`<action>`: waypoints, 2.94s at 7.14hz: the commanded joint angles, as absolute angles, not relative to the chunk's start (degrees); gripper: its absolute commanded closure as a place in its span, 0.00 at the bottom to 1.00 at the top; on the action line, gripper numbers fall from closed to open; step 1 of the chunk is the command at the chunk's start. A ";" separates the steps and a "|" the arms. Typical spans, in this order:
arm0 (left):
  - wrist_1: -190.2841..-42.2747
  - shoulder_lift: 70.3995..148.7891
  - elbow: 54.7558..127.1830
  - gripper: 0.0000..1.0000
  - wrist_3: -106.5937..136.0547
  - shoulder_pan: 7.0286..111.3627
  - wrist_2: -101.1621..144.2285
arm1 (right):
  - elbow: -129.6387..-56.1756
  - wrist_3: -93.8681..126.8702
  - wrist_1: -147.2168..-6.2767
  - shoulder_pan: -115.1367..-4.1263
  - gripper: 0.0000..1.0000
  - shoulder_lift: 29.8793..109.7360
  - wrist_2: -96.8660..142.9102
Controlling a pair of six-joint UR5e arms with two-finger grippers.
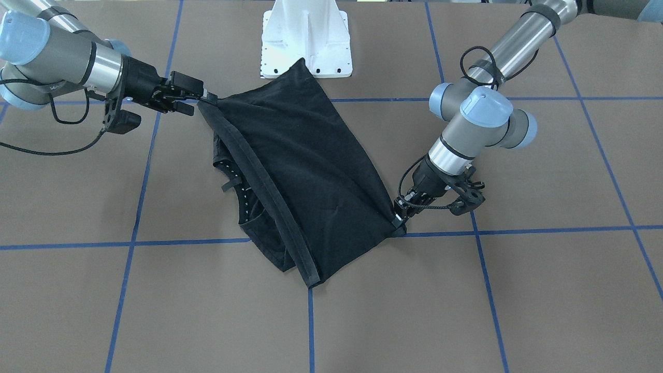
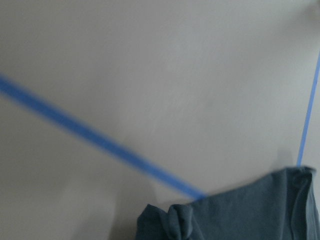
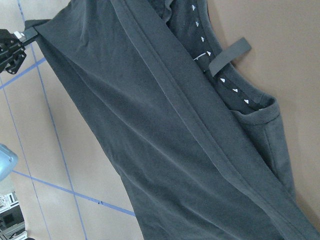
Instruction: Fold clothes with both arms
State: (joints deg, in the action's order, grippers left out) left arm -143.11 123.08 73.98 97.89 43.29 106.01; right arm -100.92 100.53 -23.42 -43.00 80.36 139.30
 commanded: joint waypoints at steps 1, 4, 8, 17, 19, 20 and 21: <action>-144.22 130.22 65.52 1.00 96.33 45.08 104.86 | -101.16 100.37 -23.20 -43.33 0.00 80.33 138.87; -149.32 138.22 54.62 1.00 95.71 45.09 99.60 | -101.34 100.37 -23.20 -44.65 0.00 80.33 138.78; -154.16 139.83 49.57 1.00 95.54 45.09 96.59 | -102.48 100.28 -23.20 -45.35 0.00 79.98 138.69; -151.43 116.48 75.75 0.00 74.01 63.17 126.45 | -103.18 70.50 -56.71 -34.56 0.00 69.20 115.78; -151.44 112.60 78.74 0.00 74.00 63.28 126.65 | -105.90 65.51 -76.45 -29.04 0.00 62.79 105.97; -151.44 112.24 78.92 0.00 74.00 63.46 127.78 | -106.08 64.35 -81.69 -26.48 0.00 61.01 102.17; -151.52 111.80 79.01 0.00 74.00 63.37 128.14 | -106.69 63.90 -84.52 -23.24 0.00 61.08 98.82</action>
